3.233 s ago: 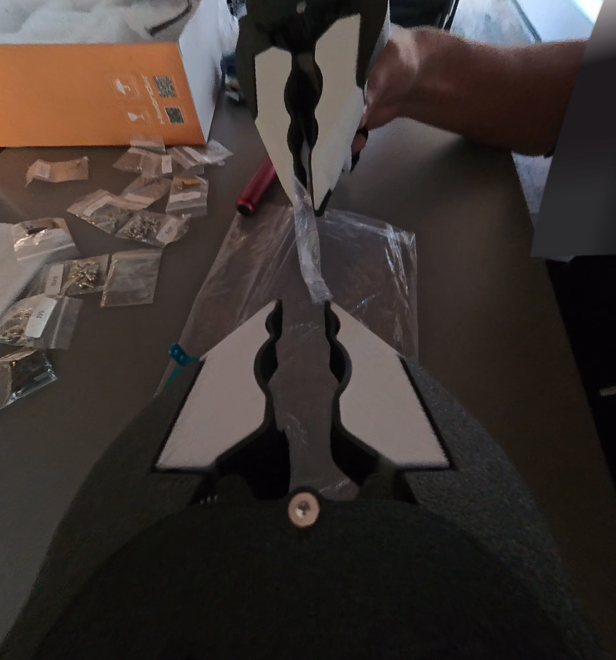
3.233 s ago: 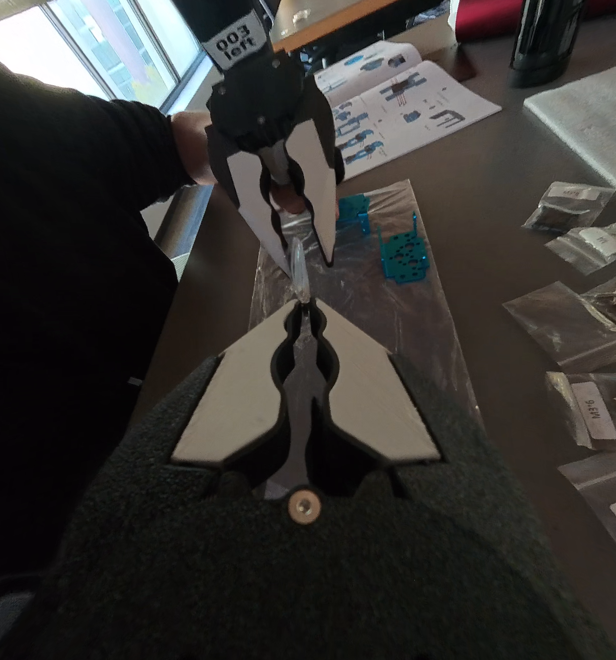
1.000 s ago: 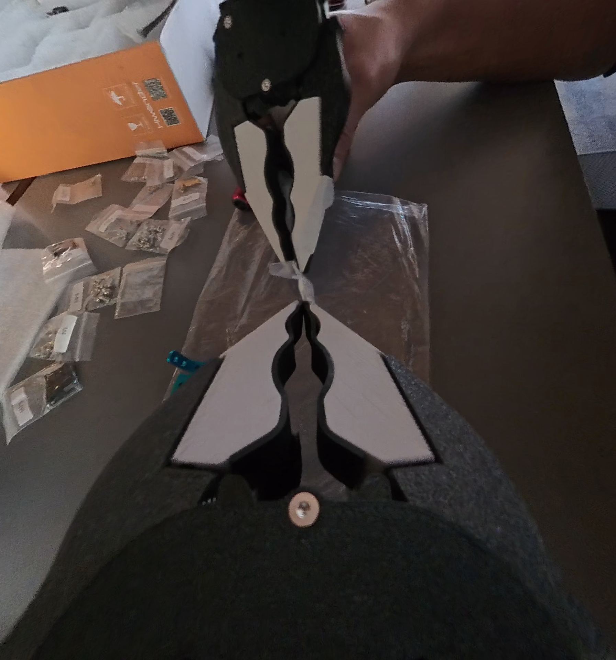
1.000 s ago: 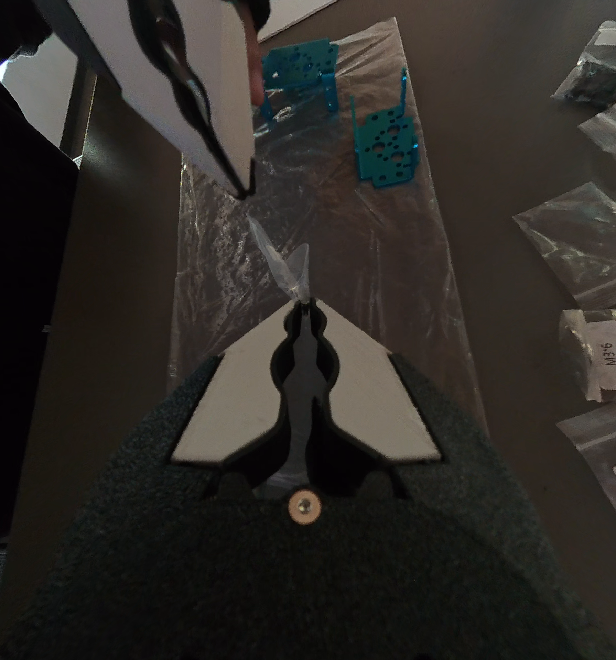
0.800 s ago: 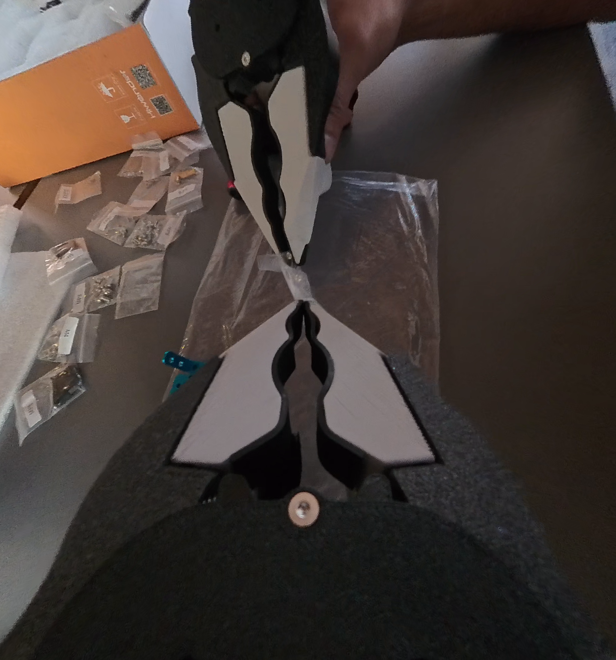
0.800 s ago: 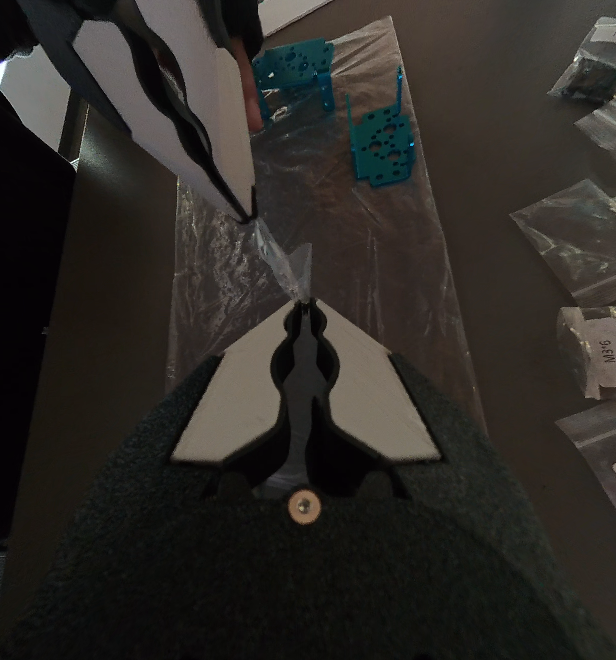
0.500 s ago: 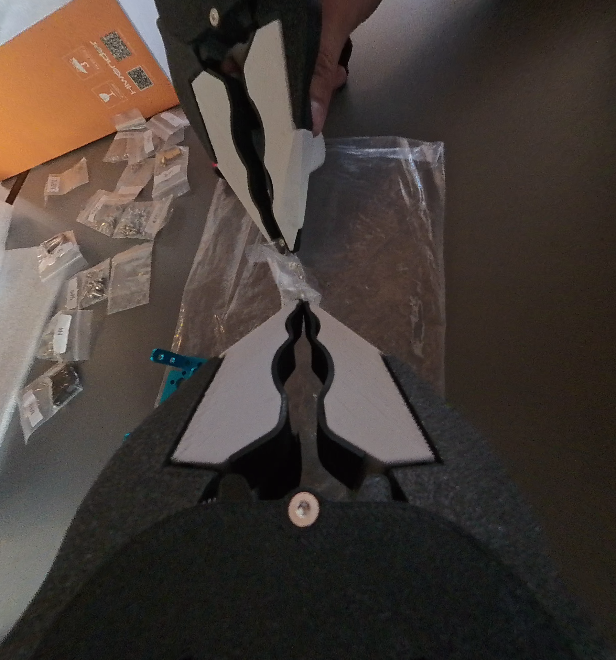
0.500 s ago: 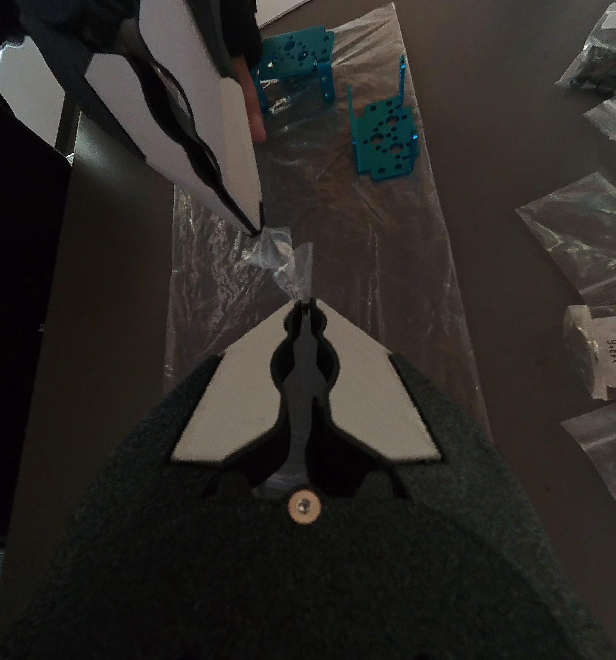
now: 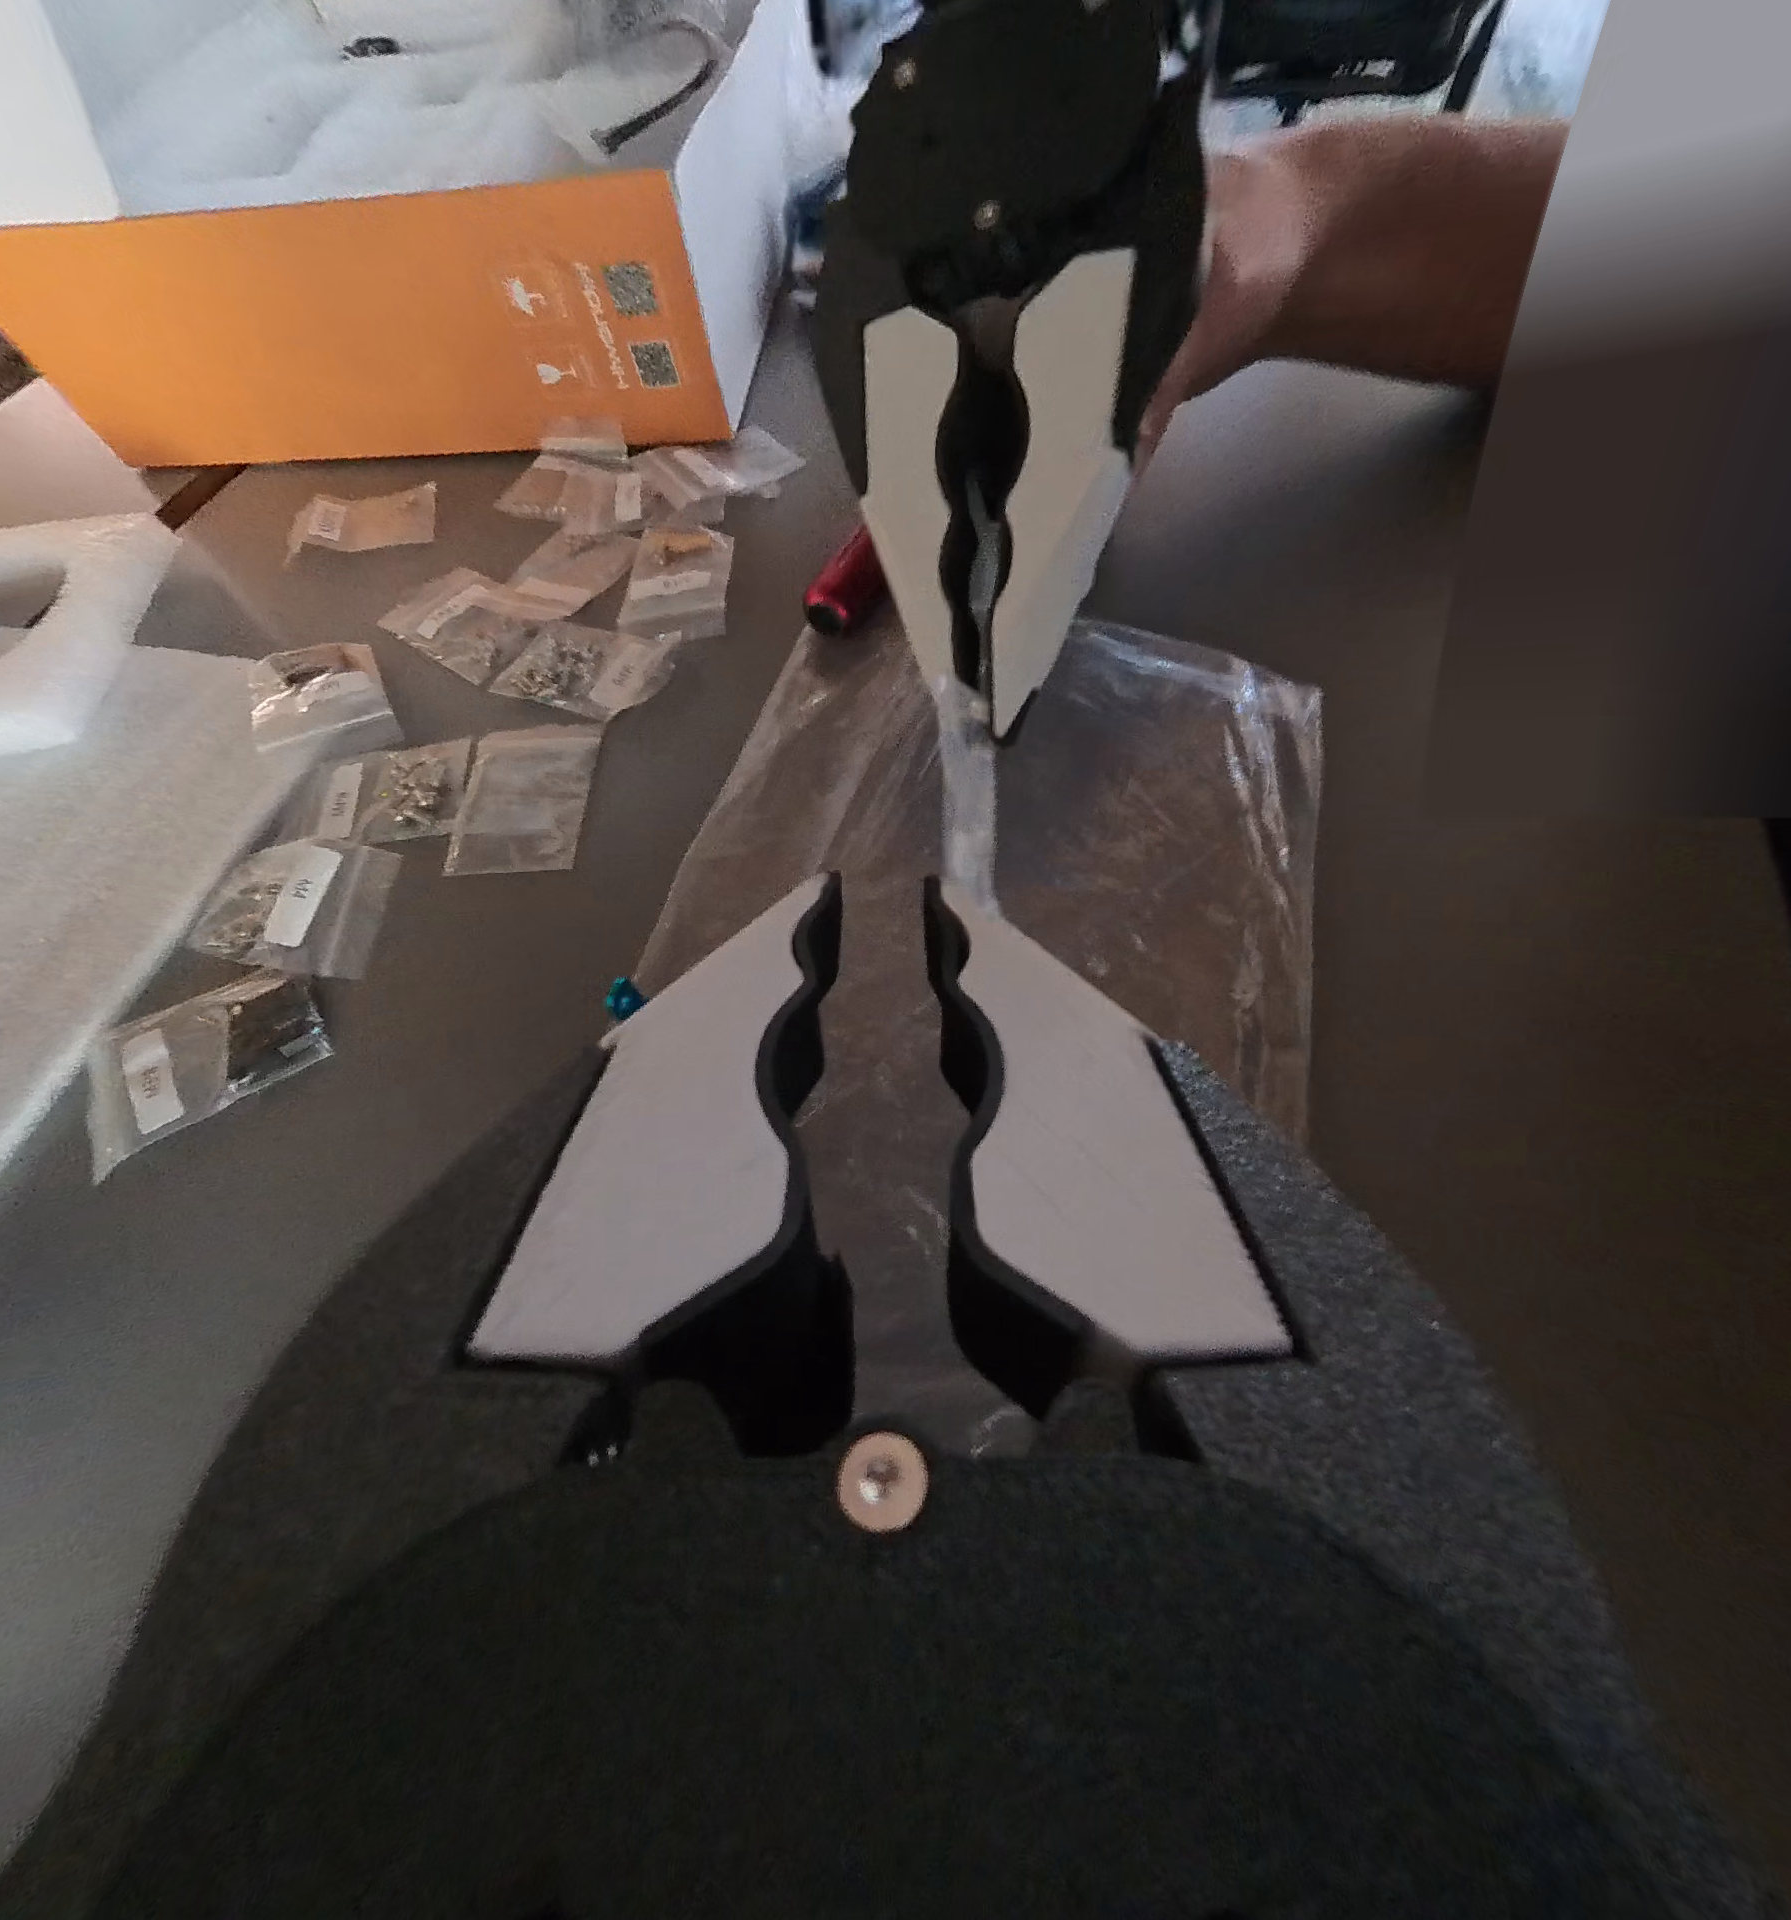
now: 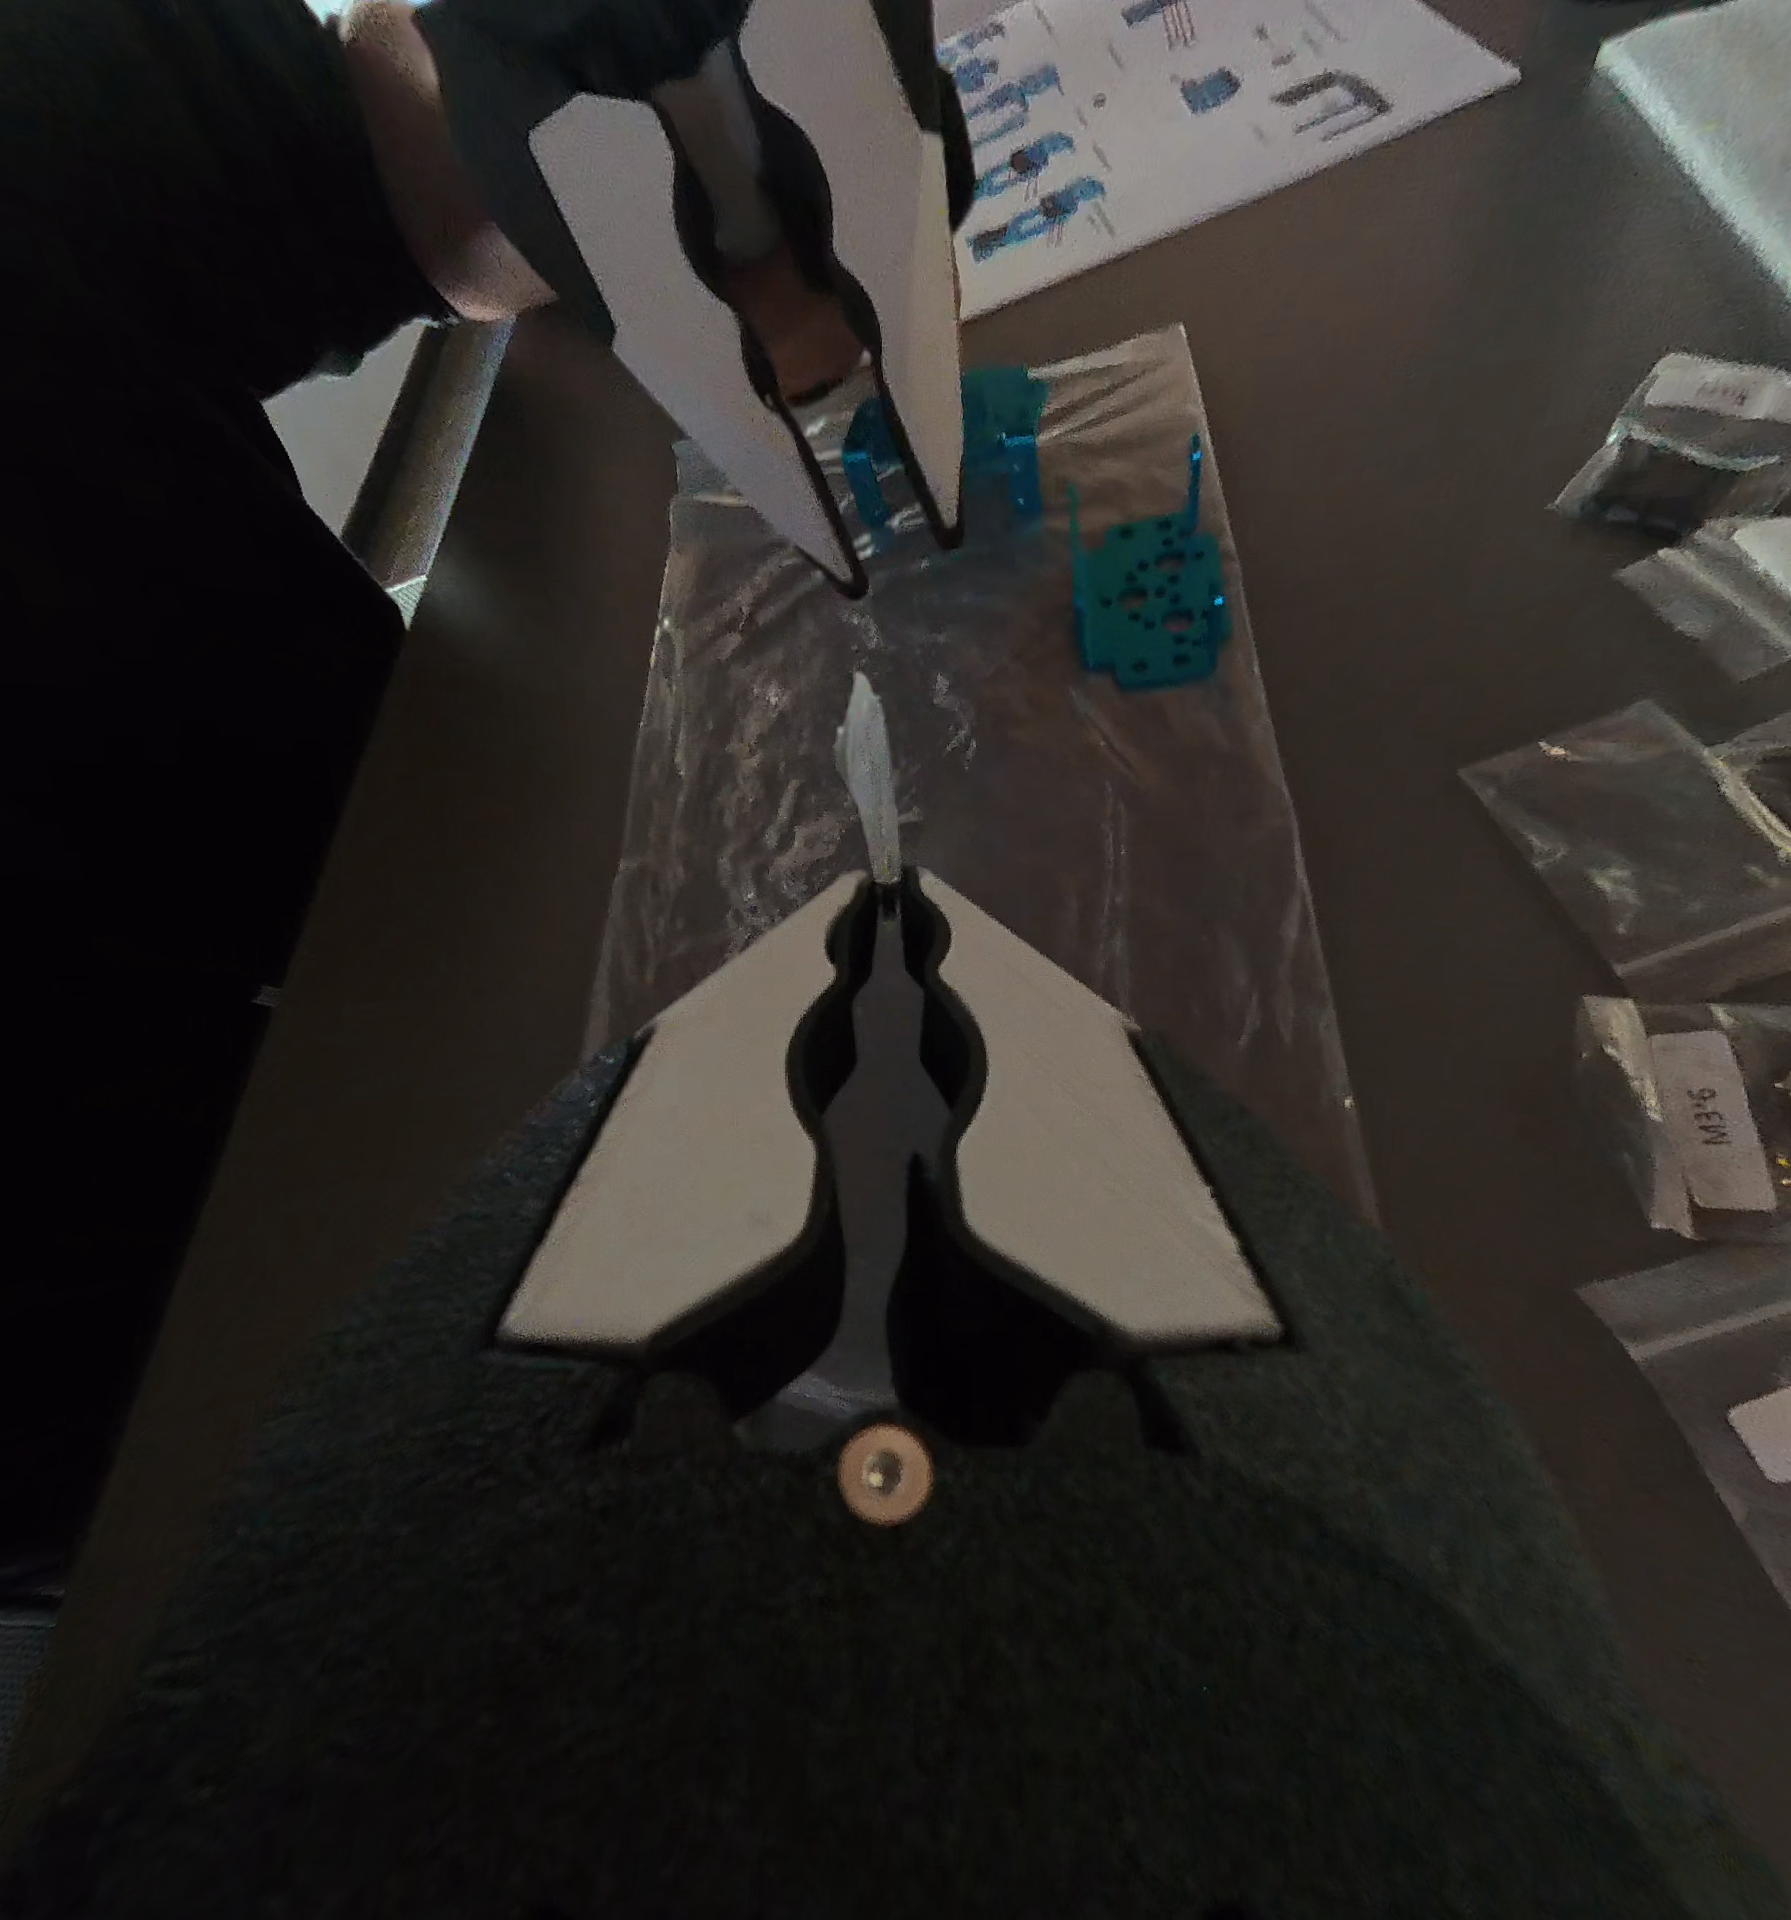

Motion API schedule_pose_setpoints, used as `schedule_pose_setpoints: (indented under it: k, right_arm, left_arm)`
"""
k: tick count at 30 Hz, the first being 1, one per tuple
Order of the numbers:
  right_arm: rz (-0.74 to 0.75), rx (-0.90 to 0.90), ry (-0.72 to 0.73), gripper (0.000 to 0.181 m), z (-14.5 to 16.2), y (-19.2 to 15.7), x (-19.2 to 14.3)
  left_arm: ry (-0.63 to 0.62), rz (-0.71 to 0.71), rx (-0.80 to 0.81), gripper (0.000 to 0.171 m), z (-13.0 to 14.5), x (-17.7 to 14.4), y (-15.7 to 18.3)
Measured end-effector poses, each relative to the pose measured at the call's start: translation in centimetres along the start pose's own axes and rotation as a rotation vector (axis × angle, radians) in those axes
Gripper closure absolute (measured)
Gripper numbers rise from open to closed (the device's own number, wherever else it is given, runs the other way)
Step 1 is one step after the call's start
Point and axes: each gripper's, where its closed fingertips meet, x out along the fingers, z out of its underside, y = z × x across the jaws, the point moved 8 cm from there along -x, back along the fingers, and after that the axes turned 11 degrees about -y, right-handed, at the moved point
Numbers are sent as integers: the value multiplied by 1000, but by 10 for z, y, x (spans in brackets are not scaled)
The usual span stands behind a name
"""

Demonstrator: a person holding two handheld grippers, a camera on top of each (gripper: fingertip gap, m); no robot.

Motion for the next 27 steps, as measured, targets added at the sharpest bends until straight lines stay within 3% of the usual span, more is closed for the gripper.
schedule_pose_setpoints:
  k: [9,12,18,27]
  right_arm:
    - [-94,10,131,178,-7,-3,-12]
    - [-65,10,116,178,-6,-1,-13]
    - [-59,2,146,178,-9,-3,-22]
    - [-188,19,229,178,-14,-10,-18]
  left_arm:
    - [3,77,-6,156,1,-3,1]
    - [31,126,-11,156,-1,-4,5]
    - [29,88,4,156,-2,-4,4]
    - [98,93,24,157,-6,-3,12]
